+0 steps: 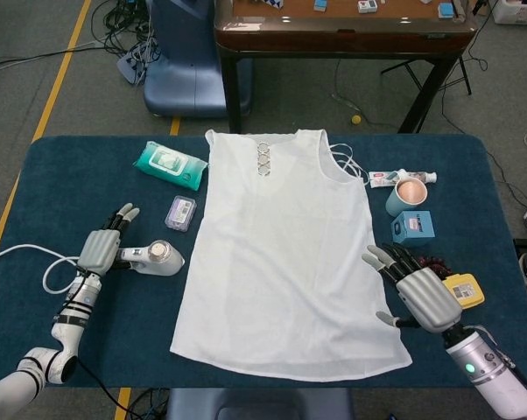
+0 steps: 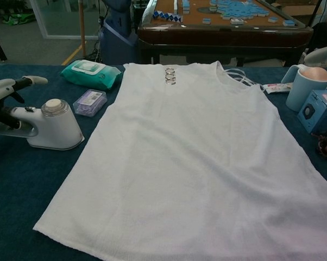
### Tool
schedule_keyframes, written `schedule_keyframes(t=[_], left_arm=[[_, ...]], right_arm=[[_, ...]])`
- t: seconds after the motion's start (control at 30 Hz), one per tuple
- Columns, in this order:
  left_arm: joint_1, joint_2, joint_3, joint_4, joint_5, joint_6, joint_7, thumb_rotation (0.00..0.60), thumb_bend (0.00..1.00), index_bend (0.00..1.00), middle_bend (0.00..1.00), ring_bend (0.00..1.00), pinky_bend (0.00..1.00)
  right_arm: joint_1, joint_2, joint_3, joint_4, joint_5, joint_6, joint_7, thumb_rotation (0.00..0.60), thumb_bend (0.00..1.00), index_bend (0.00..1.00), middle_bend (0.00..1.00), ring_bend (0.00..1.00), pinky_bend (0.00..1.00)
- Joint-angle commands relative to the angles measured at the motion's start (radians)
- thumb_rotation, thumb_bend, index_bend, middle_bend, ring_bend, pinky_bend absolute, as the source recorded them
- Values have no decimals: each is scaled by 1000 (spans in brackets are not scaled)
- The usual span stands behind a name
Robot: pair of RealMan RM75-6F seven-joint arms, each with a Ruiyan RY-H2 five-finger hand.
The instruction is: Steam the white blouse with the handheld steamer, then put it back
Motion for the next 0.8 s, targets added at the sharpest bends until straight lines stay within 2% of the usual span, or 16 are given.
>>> schedule_keyframes(t=[0.03,0.23,0.4,0.57,0.67,0.8], left_arm=[[14,46,-2,-80,-11,1,53,600,90,0,0,0,173],[38,119,-3,-210,-50,-16,160,600,31,0,0,0,155],[75,184,-10,-335,-86,7,215,600,25,0,0,0,154],[136,272,-16,-504,-98,95,261,600,27,0,0,0,154],[169,306,-13,-566,-84,159,285,600,27,3,0,17,154],[220,347,10,-638,-50,245,336,600,27,52,24,40,154]], right_arm=[[-2,2,4,4,3,2,6,600,188,0,68,0,23],[-5,1,12,24,17,-3,29,600,188,0,68,0,23],[-14,1,15,43,22,5,47,600,188,0,68,0,23],[-21,7,14,69,49,-14,50,600,214,0,69,0,23],[-30,-4,21,85,63,-5,35,600,283,0,84,0,23],[-49,-11,20,108,68,15,36,600,290,0,103,0,23]])
